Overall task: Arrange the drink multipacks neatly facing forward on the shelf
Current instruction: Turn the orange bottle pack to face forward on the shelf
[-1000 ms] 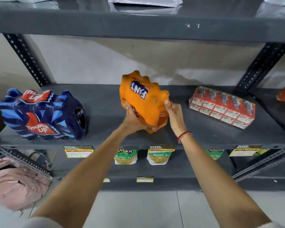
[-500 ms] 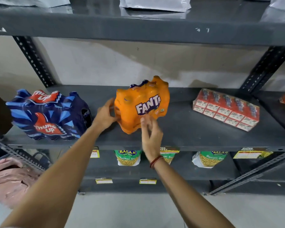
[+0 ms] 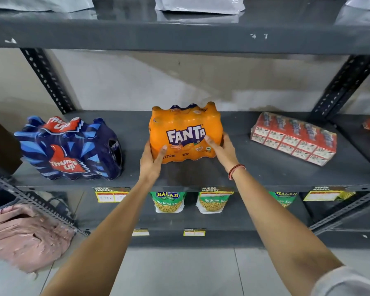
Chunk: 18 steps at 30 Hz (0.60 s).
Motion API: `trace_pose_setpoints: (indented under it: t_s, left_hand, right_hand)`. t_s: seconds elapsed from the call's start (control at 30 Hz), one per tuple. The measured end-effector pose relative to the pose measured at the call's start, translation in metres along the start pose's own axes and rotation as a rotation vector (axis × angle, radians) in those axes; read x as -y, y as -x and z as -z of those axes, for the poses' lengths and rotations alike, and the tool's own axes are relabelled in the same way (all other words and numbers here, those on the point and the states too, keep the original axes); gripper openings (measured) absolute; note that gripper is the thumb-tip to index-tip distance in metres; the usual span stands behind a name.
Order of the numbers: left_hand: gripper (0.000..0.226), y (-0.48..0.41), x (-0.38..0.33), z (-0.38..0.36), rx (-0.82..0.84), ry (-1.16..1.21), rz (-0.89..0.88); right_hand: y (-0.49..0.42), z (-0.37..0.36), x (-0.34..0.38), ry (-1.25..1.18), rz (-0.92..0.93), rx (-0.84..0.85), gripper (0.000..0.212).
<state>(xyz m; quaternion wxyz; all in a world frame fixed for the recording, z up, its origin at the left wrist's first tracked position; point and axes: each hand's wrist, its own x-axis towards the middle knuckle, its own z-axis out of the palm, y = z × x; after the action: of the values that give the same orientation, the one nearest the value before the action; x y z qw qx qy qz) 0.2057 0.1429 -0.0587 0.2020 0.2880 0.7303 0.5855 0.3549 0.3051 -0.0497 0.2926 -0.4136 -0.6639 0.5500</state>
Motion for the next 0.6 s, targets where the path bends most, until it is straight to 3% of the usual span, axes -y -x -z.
trace_pose_setpoints:
  t_s: [0.33,0.6]
  left_hand:
    - [0.067,0.01,0.007,0.018,0.1,-0.104,-0.059]
    - [0.068,0.029,0.013,0.031,0.139,-0.082,-0.053]
  right_hand:
    - [0.049,0.007,-0.015,0.083,0.137,-0.161,0.059]
    - [0.079,0.009,-0.02,0.139,0.187,-0.177,0.057]
